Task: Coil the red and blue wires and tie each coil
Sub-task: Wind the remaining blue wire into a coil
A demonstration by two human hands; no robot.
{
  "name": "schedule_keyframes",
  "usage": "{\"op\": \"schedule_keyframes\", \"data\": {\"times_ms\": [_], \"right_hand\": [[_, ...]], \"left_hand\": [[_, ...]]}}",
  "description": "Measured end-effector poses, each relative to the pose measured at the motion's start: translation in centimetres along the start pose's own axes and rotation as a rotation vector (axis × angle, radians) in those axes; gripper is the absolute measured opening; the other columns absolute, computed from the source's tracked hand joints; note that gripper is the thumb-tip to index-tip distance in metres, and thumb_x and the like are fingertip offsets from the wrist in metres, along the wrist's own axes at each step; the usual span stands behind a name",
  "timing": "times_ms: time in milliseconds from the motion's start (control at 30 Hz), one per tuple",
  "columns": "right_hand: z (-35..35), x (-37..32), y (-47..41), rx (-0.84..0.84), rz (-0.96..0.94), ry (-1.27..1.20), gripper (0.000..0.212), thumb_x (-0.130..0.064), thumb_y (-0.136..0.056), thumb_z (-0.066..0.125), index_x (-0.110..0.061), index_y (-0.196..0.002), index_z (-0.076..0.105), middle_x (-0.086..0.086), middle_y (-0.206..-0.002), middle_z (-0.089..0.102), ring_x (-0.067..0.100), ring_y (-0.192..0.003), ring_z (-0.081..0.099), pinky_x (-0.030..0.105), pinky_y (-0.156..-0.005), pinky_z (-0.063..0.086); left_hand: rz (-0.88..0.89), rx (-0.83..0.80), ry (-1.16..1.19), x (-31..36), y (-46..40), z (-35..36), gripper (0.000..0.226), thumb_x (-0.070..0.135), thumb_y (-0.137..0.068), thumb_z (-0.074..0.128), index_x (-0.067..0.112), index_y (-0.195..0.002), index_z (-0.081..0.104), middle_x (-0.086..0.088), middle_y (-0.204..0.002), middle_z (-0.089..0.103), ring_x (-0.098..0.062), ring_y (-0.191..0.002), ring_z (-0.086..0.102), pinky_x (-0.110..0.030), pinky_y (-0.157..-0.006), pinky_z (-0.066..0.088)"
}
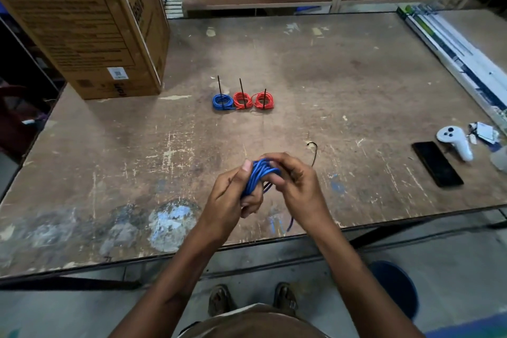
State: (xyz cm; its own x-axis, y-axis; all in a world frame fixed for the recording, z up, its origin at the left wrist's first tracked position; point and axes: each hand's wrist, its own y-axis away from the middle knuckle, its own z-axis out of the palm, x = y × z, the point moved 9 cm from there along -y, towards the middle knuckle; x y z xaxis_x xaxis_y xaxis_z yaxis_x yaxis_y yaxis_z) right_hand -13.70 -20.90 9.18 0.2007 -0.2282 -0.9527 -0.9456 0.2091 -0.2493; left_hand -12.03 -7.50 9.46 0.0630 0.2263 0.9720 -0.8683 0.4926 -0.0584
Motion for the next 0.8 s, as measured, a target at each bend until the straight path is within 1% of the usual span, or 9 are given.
{"op": "schedule_keyframes", "data": {"times_ms": [67, 200, 300, 400, 500, 567, 600, 700, 800], "right_hand": [[1.4, 0.8, 1.6, 0.007, 0.02, 0.029, 0.033, -0.009, -0.104, 0.049, -0.029, -0.12, 0.071, 0.005, -0.102, 0.071, 0.014, -0.087, 0.064, 0.038, -0.072, 0.053], [3.1, 0.2, 3.8, 0.007, 0.04, 0.247, 0.023, -0.007, -0.099, 0.044, -0.016, -0.104, 0.065, -0.003, -0.086, 0.063, 0.011, -0.075, 0.058, 0.033, -0.071, 0.047], [4.4, -0.5, 5.2, -0.043, 0.101, 0.389, 0.02, -0.005, -0.102, 0.049, -0.018, -0.096, 0.064, -0.003, -0.084, 0.07, 0.015, -0.076, 0.065, 0.032, -0.071, 0.046], [4.3, -0.7, 5.8, -0.097, 0.206, 0.497, 0.016, -0.017, -0.104, 0.052, -0.019, -0.101, 0.067, 0.004, -0.08, 0.074, 0.027, -0.074, 0.071, 0.041, -0.07, 0.054], [3.5, -0.4, 5.8, -0.043, 0.413, 0.166, 0.023, -0.015, -0.103, 0.058, -0.025, -0.121, 0.067, 0.006, -0.077, 0.077, 0.023, -0.059, 0.074, 0.046, -0.07, 0.064], [3.7, 0.7, 6.2, 0.038, 0.569, -0.123, 0.023, -0.007, -0.102, 0.063, -0.018, -0.122, 0.064, 0.009, -0.078, 0.078, 0.024, -0.054, 0.072, 0.051, -0.068, 0.066], [3.8, 0.9, 6.3, 0.081, 0.611, -0.209, 0.02, -0.004, -0.101, 0.065, -0.014, -0.118, 0.065, 0.011, -0.077, 0.078, 0.024, -0.052, 0.07, 0.048, -0.065, 0.066], [4.1, 0.9, 6.6, 0.131, 0.623, -0.356, 0.012, -0.003, -0.102, 0.066, -0.01, -0.106, 0.074, 0.015, -0.077, 0.075, 0.019, -0.052, 0.065, 0.03, -0.055, 0.06], [4.1, 0.6, 6.1, 0.015, 0.536, -0.279, 0.032, 0.0, -0.105, 0.058, -0.022, -0.108, 0.08, 0.001, -0.09, 0.082, 0.016, -0.068, 0.072, 0.028, -0.068, 0.06]], "left_hand": [[0.035, -0.002, 0.081, 0.8, -0.2, 0.3, 0.067, 0.046, -0.109, 0.034, -0.008, -0.101, 0.074, 0.007, -0.054, 0.027, -0.016, -0.044, 0.029, -0.046, -0.056, 0.023], [0.062, 0.041, 0.127, 1.4, -0.8, 0.2, 0.072, 0.052, -0.107, 0.034, -0.011, -0.119, 0.068, 0.007, -0.061, 0.037, -0.014, -0.05, 0.035, -0.037, -0.056, 0.03], [0.065, 0.116, 0.09, 1.0, -1.0, -0.1, 0.061, 0.051, -0.109, 0.034, 0.006, -0.134, 0.067, 0.003, -0.068, 0.04, -0.018, -0.059, 0.041, -0.035, -0.047, 0.03], [0.106, 0.2, -0.009, 0.4, -0.8, -0.3, 0.05, 0.04, -0.114, 0.032, 0.007, -0.14, 0.061, -0.002, -0.073, 0.048, -0.02, -0.068, 0.049, -0.029, -0.065, 0.045], [0.133, 0.219, -0.045, -0.1, -0.6, -0.5, 0.044, 0.034, -0.113, 0.034, 0.009, -0.138, 0.061, -0.004, -0.078, 0.056, -0.026, -0.079, 0.062, -0.036, -0.08, 0.053], [0.142, 0.227, -0.032, -0.2, -0.6, -0.6, 0.041, 0.032, -0.112, 0.034, 0.01, -0.133, 0.062, -0.001, -0.08, 0.061, -0.027, -0.082, 0.065, -0.037, -0.083, 0.055], [0.139, 0.237, -0.017, -0.2, -0.6, -0.6, 0.04, 0.031, -0.112, 0.034, 0.01, -0.133, 0.062, 0.0, -0.08, 0.062, -0.029, -0.082, 0.064, -0.037, -0.082, 0.055], [0.123, 0.265, 0.057, -0.6, -0.7, -0.7, 0.042, 0.032, -0.112, 0.034, 0.008, -0.131, 0.063, -0.003, -0.081, 0.064, -0.034, -0.081, 0.06, -0.039, -0.078, 0.053], [0.073, 0.304, 0.143, -1.2, -0.9, -1.1, 0.045, 0.039, -0.113, 0.036, 0.008, -0.127, 0.065, -0.002, -0.078, 0.062, -0.026, -0.076, 0.062, -0.036, -0.076, 0.053]]}}
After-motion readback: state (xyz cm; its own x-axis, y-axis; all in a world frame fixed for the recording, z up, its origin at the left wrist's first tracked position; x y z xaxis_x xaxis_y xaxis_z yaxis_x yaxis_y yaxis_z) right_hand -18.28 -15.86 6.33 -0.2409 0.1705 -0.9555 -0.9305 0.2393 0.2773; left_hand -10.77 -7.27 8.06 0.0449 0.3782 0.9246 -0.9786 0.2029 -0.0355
